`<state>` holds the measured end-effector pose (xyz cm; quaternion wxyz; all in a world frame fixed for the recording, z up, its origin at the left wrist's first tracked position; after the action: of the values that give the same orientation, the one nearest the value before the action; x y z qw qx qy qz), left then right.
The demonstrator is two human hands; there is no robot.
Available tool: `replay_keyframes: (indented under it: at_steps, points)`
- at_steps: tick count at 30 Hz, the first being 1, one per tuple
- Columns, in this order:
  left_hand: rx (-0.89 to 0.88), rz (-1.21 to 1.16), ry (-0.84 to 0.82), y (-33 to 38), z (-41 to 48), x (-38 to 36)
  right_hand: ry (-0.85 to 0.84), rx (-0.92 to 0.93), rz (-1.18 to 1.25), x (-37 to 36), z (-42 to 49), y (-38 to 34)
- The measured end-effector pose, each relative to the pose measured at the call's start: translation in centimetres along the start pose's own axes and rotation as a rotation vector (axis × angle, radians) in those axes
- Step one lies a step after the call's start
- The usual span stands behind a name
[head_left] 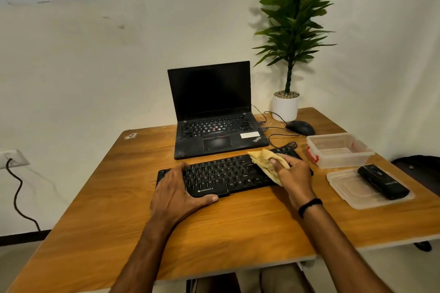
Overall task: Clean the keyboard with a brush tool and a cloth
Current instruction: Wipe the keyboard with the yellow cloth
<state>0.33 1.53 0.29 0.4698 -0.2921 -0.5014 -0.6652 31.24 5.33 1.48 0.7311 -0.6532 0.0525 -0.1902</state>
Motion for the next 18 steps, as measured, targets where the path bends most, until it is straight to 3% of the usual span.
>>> replay_keyframes:
  at_steps: [2, 6, 9, 15, 18]
  points:
    - [0.000, 0.005, 0.001, 0.3, 0.1, -0.2, 0.101, -0.060, 0.038, -0.3, 0.6, -0.5]
    - [-0.002, 0.013, -0.053, 1.8, 0.6, -1.1, 0.136, 0.039, -0.323, -2.0, 1.2, -2.4]
    - [0.011, 0.045, -0.050, 2.3, 0.8, -1.5, 0.057, 0.109, -0.576, -4.6, 1.6, -3.3]
    - [0.005, 0.046, -0.012, 2.1, 1.0, -1.6, -0.080, 0.159, -0.793, -11.7, 1.6, -3.3]
    - [-0.018, 0.047, 0.007, 1.6, 1.2, -1.8, -0.319, 0.336, -0.788, -14.8, -1.5, -3.4]
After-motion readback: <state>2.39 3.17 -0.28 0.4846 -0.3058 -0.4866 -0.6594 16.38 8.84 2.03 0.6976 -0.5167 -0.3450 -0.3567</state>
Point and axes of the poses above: each hand's wrist, its own z-axis towards the middle knuckle, its own x-axis out of the back of the hand, y = z × x, the point moved 4 cm from there along z, towards the middle knuckle, and after that the axes turned 1 degree about -y, right-handed, at the moved point
